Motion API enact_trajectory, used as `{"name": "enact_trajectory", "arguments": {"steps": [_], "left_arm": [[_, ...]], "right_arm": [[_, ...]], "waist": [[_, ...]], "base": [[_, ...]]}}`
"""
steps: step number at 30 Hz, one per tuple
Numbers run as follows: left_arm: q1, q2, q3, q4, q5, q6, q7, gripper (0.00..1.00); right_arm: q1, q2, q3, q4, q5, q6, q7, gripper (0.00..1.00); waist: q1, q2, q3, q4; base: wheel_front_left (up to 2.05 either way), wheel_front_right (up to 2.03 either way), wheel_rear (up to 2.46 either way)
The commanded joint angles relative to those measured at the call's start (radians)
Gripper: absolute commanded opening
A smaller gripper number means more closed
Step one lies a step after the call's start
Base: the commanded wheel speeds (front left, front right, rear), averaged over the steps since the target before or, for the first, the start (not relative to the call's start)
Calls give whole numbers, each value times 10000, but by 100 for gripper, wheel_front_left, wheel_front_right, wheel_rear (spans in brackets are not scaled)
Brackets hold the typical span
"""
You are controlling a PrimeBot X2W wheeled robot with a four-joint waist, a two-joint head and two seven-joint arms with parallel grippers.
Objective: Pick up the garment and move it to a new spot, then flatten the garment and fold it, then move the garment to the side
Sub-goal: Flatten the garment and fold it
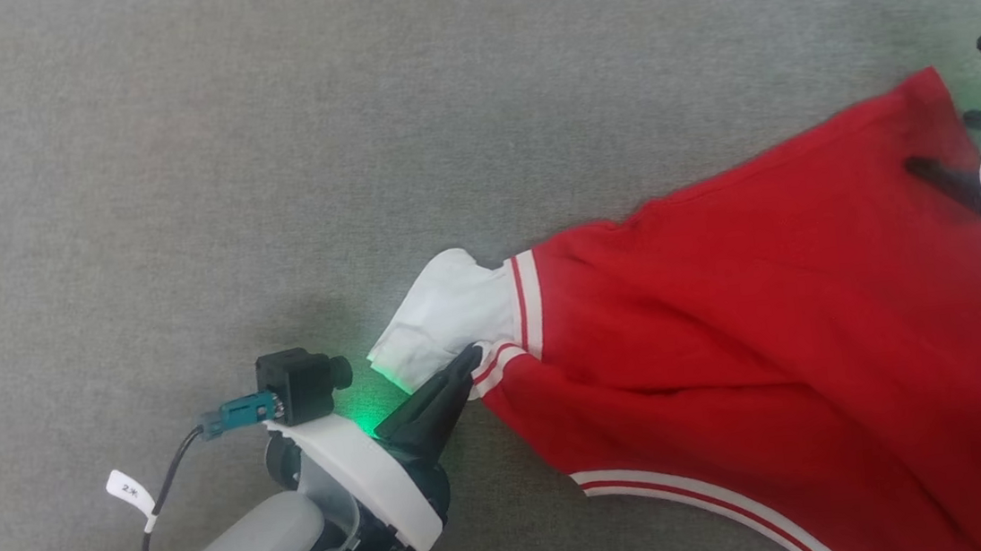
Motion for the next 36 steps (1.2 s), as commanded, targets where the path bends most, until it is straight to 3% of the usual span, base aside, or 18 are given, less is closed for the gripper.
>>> {"name": "enact_trajectory", "arguments": {"steps": [1,3,4,5,6,12,21,30,36], "left_arm": [[-29,-114,-73,321,-41,-34,37,0],[-35,-164,-98,425,-56,-32,30,0],[-34,-187,-108,478,-69,-38,19,0],[-45,-211,-115,532,-86,-44,12,0],[-78,-216,-106,589,-56,-48,3,0],[-432,-87,222,799,224,-50,-87,0],[-1954,-165,1503,964,-24,-55,-116,0],[-5597,-606,2686,2467,-1041,-56,419,0],[-8458,-833,3473,3761,-1545,-57,457,0]], "right_arm": [[-28,95,273,206,-25,-18,184,100],[-117,159,559,369,135,-18,301,96],[-156,182,664,451,236,-16,310,45],[-193,216,708,513,352,-18,202,10],[-272,243,702,575,443,-18,62,0],[-616,283,471,1083,1151,-18,-603,0],[-1216,1128,-742,2524,2360,-18,-1914,0],[-3260,2037,-1825,4363,2308,-17,-3455,0],[-5336,2911,-2648,6017,1867,-18,-5374,0]], "waist": [[1,0,86,91],[1,0,97,109],[1,0,86,110],[1,0,50,104],[1,0,7,91],[1,0,-338,-90],[1,0,-999,-735],[1,0,-529,-1470],[1,0,-81,-1935]], "base": [[0,0,0],[0,0,0],[0,0,0],[0,0,0],[0,0,0],[0,0,0],[0,0,0],[0,0,0],[0,0,0]]}}
